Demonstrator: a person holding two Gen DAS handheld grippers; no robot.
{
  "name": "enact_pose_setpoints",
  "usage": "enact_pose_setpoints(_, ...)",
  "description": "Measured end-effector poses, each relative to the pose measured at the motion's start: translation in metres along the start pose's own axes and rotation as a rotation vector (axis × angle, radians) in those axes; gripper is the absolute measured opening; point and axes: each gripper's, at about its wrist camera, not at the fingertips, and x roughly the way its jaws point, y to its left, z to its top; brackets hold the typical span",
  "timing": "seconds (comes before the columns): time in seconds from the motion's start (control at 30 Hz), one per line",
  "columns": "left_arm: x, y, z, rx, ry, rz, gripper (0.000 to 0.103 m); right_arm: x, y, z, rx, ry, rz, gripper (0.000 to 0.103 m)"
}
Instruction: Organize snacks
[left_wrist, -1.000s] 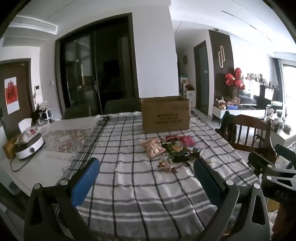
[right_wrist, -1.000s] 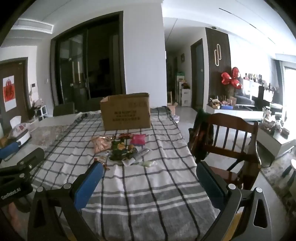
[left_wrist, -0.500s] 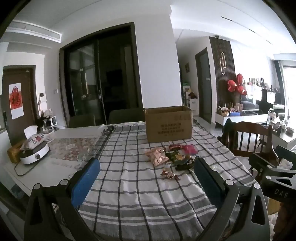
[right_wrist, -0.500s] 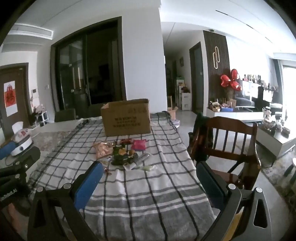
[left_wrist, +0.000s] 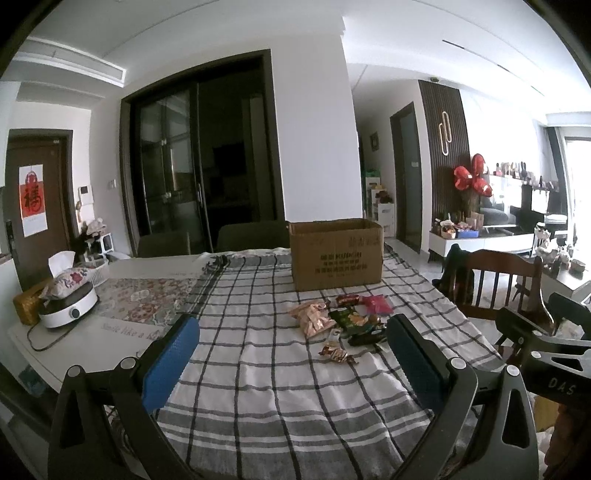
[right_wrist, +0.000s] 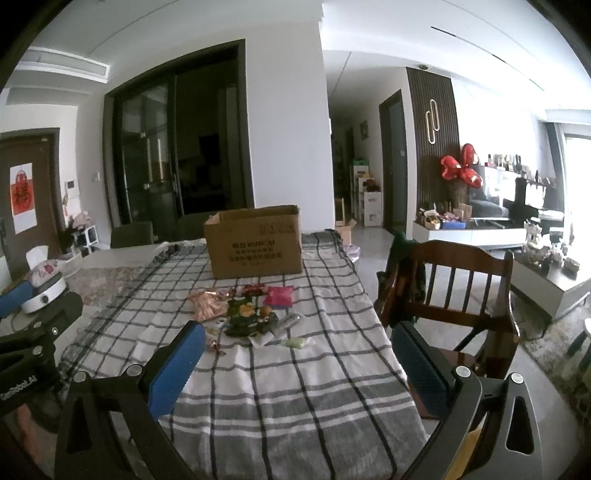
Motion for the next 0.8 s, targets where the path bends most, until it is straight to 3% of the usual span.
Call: enact_pose_setpoints(0.8,0.0009,-0.0004,-0.0031,-0.001,-0.001,-0.002,0.103,-0.0008,-0.0010,-0.0022,0.003,-0.005,0.002,0.102)
